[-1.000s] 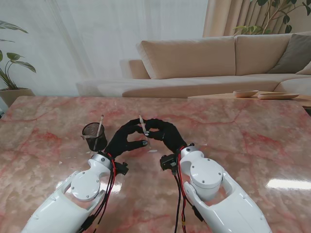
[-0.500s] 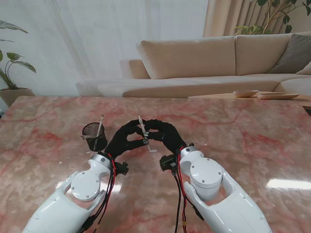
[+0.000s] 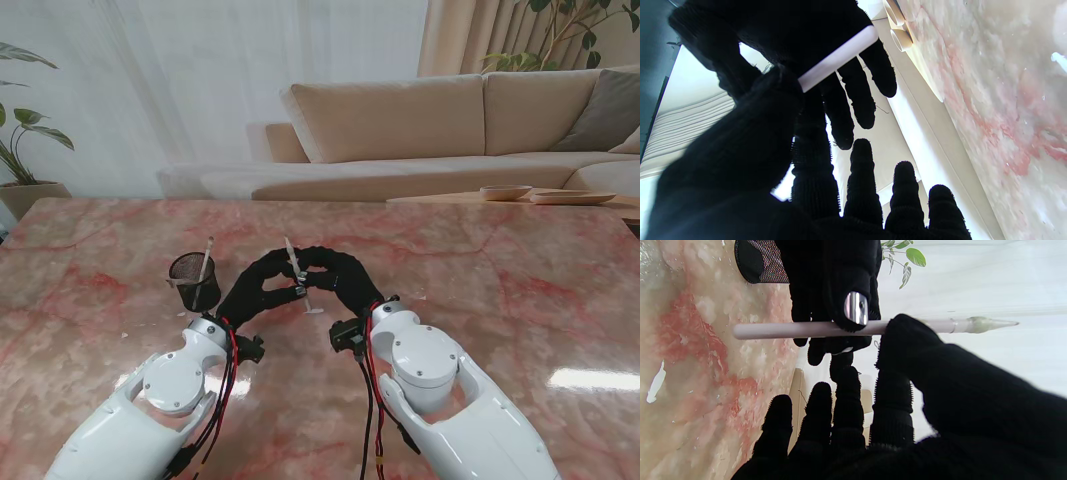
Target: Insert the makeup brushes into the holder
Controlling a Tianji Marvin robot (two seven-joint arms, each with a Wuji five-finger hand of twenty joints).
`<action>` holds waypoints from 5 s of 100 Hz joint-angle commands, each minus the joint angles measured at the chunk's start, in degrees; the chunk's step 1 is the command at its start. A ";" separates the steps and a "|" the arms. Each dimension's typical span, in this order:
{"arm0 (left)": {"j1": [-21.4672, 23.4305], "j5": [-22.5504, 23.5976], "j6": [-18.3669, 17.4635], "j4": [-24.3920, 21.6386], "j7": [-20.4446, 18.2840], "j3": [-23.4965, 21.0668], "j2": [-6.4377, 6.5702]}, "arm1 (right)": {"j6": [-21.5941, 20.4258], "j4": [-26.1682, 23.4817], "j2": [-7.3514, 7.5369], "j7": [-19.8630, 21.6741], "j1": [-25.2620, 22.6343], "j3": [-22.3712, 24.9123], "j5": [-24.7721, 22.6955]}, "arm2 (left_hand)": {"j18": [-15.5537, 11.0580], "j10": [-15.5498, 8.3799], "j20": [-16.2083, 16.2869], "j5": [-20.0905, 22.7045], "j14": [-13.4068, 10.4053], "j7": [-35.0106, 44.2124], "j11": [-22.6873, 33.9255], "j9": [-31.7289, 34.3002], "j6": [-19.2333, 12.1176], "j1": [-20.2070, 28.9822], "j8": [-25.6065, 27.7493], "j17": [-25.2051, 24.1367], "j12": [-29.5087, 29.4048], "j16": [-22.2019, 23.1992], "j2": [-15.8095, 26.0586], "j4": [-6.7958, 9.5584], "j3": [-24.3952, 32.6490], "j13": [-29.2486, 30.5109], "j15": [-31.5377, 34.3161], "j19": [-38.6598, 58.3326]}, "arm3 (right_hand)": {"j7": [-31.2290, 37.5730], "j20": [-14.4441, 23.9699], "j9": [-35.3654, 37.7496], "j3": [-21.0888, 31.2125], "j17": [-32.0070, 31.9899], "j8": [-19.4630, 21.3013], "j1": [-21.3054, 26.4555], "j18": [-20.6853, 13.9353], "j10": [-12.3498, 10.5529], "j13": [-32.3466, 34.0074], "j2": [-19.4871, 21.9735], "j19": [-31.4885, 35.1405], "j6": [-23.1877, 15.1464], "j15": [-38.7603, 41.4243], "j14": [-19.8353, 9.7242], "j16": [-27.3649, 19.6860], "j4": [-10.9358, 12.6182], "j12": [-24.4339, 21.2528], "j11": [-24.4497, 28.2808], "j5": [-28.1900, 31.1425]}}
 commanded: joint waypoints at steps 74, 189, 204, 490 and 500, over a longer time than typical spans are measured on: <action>0.82 3.04 -0.98 -0.87 2.49 -0.97 -0.08 | -1.82 0.38 0.37 1.74 -0.84 0.67 0.11 | -2.93 -3.77 -0.89 1.54 -2.76 -0.09 1.17 -1.34 -7.05 3.07 13.91 0.38 1.27 0.38 4.41 3.21 2.11 -0.95 -0.83 -1.31 | -7.80 2.54 -0.53 -1.19 -0.83 -21.11 -1.10 -2.24 -0.63 -1.55 2.91 -1.56 5.70 -1.02 -0.41 0.01 4.09 0.62 -1.99 -6.58; 6.29 8.75 -2.15 -6.97 7.67 -12.42 0.18 | -3.26 2.43 1.81 7.30 -0.32 1.24 -0.68 | -3.71 -3.70 -1.74 1.80 -2.96 -1.25 0.41 -2.17 -7.64 2.26 14.94 0.54 0.21 -0.49 4.43 2.88 2.70 -1.45 -2.42 -2.05 | -26.83 3.43 -10.07 -9.17 -2.76 -21.65 -6.44 -3.20 -1.31 -2.82 6.66 -4.95 9.94 -7.29 -0.41 -1.63 9.34 -1.04 -5.88 -15.29; 7.34 10.74 -2.15 -8.51 7.53 -16.46 0.59 | -3.27 3.11 1.83 7.76 0.17 0.87 -0.60 | -4.09 -3.62 -2.11 1.85 -2.97 -1.28 0.38 -2.12 -7.72 2.12 14.86 0.69 0.04 -0.56 4.47 2.88 2.65 -1.35 -2.60 -2.27 | -26.85 3.50 -10.34 -9.21 -2.80 -21.64 -6.59 -3.32 -1.36 -2.83 6.80 -5.11 9.87 -7.61 -0.44 -1.64 9.40 -1.12 -5.93 -15.38; -13.52 4.91 -5.40 35.03 12.34 -14.64 -4.22 | 3.24 6.24 3.81 14.51 0.89 1.93 -6.15 | -3.21 -3.78 -4.21 2.88 -3.13 2.59 -0.01 -1.36 -11.20 1.50 7.84 0.74 -1.53 -1.46 1.21 2.72 6.15 -1.09 -2.32 -2.78 | -28.84 -7.83 -12.19 -12.68 -1.98 -21.47 -12.01 -3.49 -0.21 -3.93 11.35 -17.94 9.32 -22.73 0.05 -7.00 9.84 -7.89 -13.64 -19.02; -13.39 4.81 -5.06 35.21 12.07 -14.65 -4.20 | 3.16 6.41 3.75 14.46 1.02 1.85 -5.97 | -3.20 -3.59 -4.27 2.79 -3.18 2.53 -0.03 -1.41 -10.51 1.74 7.34 0.74 -1.52 -1.48 1.67 2.63 5.93 -1.11 -2.34 -2.80 | -28.87 -7.85 -12.20 -12.57 -1.98 -21.48 -12.09 -3.51 -0.23 -3.94 11.42 -17.96 9.36 -22.77 0.09 -6.98 9.84 -7.86 -13.63 -19.09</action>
